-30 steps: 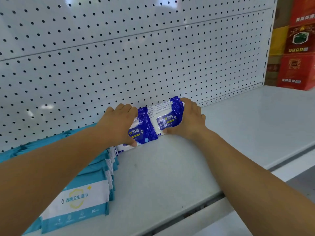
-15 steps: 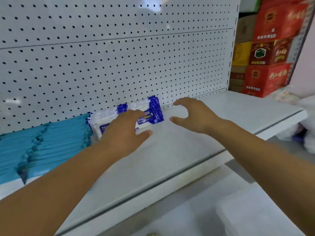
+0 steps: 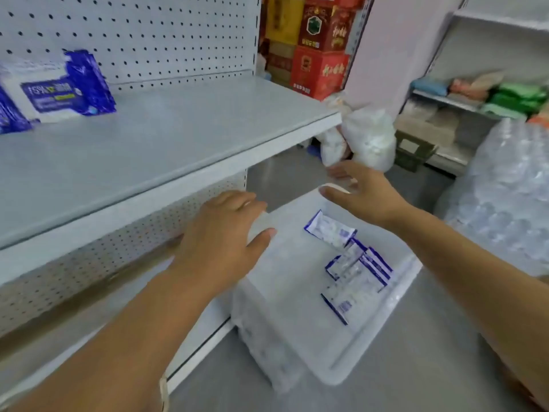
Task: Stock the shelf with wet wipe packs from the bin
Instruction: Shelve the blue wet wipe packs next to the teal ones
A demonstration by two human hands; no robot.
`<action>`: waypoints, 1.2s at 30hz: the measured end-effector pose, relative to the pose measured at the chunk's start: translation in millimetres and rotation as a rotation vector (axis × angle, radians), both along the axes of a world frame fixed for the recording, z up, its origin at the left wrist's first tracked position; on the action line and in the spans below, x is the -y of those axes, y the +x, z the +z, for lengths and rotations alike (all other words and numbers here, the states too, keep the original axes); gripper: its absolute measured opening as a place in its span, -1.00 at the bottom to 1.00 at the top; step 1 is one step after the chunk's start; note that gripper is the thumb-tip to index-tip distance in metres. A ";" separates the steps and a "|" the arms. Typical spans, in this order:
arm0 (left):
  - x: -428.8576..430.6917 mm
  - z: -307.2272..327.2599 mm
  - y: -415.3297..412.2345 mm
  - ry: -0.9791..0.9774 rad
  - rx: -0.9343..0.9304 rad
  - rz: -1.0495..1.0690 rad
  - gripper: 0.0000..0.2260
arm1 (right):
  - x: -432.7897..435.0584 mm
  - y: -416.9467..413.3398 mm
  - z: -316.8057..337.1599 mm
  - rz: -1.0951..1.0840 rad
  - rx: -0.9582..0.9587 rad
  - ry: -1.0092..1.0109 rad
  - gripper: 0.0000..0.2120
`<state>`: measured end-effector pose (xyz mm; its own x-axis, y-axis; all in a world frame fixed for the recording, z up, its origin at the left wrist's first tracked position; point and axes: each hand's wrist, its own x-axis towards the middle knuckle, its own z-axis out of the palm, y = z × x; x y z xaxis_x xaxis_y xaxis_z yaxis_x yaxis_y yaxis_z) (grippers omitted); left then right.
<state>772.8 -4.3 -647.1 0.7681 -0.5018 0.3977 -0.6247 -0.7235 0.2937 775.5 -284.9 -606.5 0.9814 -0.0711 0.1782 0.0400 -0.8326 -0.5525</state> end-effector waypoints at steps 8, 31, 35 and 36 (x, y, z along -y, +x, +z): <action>14.6 -91.8 -16.7 0.269 -0.321 0.006 -0.43 | 71.5 -26.6 -101.1 0.056 -0.701 -0.380 -0.54; 35.9 -87.4 -36.9 0.033 -0.554 0.089 -0.37 | 43.3 -26.6 -78.6 -0.105 -0.473 -0.197 -0.57; 42.3 -56.3 -35.0 -0.510 -0.844 0.196 -0.33 | -1.6 -36.8 -45.4 -0.092 -0.340 0.177 -0.48; 40.5 -49.8 -31.9 -0.635 -0.955 0.217 -0.28 | -13.9 -38.7 -38.3 -0.073 -0.347 0.267 -0.50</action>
<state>740.8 -44.8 -696.8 0.9360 -0.2415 -0.2561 0.1649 -0.3420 0.9251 736.9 -271.1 -644.8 0.9707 -0.1411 -0.1947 -0.2391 -0.6527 -0.7189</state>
